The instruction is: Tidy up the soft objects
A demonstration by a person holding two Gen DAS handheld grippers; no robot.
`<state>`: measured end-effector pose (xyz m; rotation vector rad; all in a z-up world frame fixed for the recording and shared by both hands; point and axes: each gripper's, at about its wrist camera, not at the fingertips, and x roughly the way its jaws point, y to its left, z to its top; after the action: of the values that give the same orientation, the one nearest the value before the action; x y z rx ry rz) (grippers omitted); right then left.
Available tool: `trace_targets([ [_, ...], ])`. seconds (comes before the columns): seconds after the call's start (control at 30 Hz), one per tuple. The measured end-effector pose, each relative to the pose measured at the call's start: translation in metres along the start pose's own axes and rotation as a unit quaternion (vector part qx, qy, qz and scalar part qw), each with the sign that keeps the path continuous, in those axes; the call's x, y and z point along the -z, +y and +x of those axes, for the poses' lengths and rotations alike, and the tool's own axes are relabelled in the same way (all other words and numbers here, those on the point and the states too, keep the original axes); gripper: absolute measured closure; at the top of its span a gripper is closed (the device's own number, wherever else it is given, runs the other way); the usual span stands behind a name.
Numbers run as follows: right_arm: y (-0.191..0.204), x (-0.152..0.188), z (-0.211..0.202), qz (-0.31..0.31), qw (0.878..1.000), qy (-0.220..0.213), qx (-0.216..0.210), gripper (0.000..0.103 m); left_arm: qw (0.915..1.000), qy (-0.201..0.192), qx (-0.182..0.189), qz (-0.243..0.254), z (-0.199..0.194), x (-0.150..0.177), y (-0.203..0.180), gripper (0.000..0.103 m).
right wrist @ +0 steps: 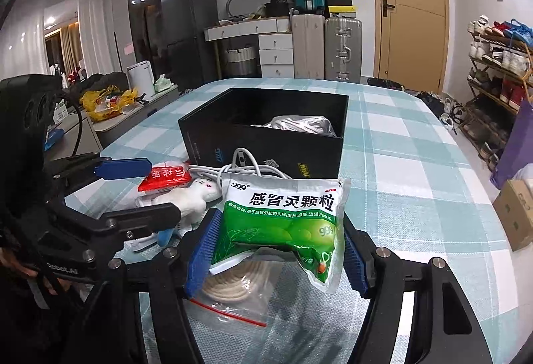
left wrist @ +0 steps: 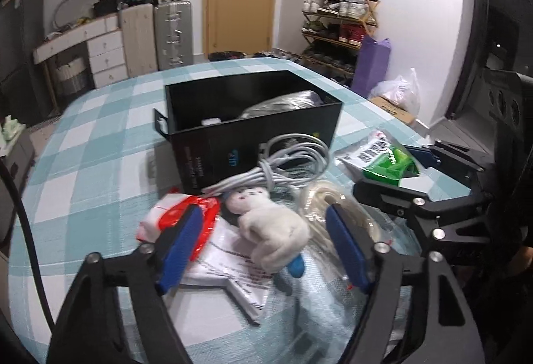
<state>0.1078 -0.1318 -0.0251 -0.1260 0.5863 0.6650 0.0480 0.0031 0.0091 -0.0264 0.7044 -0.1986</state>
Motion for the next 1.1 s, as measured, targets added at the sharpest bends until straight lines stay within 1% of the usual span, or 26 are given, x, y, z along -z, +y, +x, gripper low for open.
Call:
trace_targets([
  [0.03,-0.001,0.000,0.001,0.001,1.000,0.001,0.000,0.036,1.0000,0.001,0.008,-0.002,0.001,0.000,-0.001,0.037],
  [0.17,-0.003,0.001,0.001,0.003,1.000,0.002,-0.003,0.036,0.9999,0.012,0.007,0.006,0.005,0.001,-0.004,0.037],
  [0.33,-0.003,0.001,0.002,0.004,1.000,0.003,-0.006,0.036,0.9996,0.027,0.009,0.001,0.017,0.000,-0.004,0.038],
  [0.5,-0.004,0.001,0.003,0.005,1.000,0.003,-0.009,0.036,0.9989,0.047,0.006,-0.006,0.028,-0.001,-0.003,0.043],
  [0.53,-0.004,0.001,0.004,0.005,1.000,0.003,-0.010,0.036,0.9988,0.048,0.009,-0.009,0.029,-0.001,-0.003,0.046],
  [0.57,-0.005,0.001,0.004,0.005,1.000,0.004,-0.011,0.036,0.9986,0.050,0.011,-0.012,0.030,-0.002,-0.002,0.051],
  [0.67,-0.007,0.002,0.004,0.006,1.000,0.004,-0.012,0.036,0.9983,0.056,0.013,-0.014,0.032,-0.001,-0.001,0.060],
  [0.87,-0.007,0.003,0.003,0.006,1.000,-0.001,-0.012,0.036,0.9988,0.046,0.012,-0.015,0.024,0.003,0.000,0.066],
  [1.1,-0.001,0.002,-0.002,0.000,1.000,-0.011,-0.012,0.036,0.9993,0.022,0.021,-0.023,0.001,0.007,0.004,0.066],
])
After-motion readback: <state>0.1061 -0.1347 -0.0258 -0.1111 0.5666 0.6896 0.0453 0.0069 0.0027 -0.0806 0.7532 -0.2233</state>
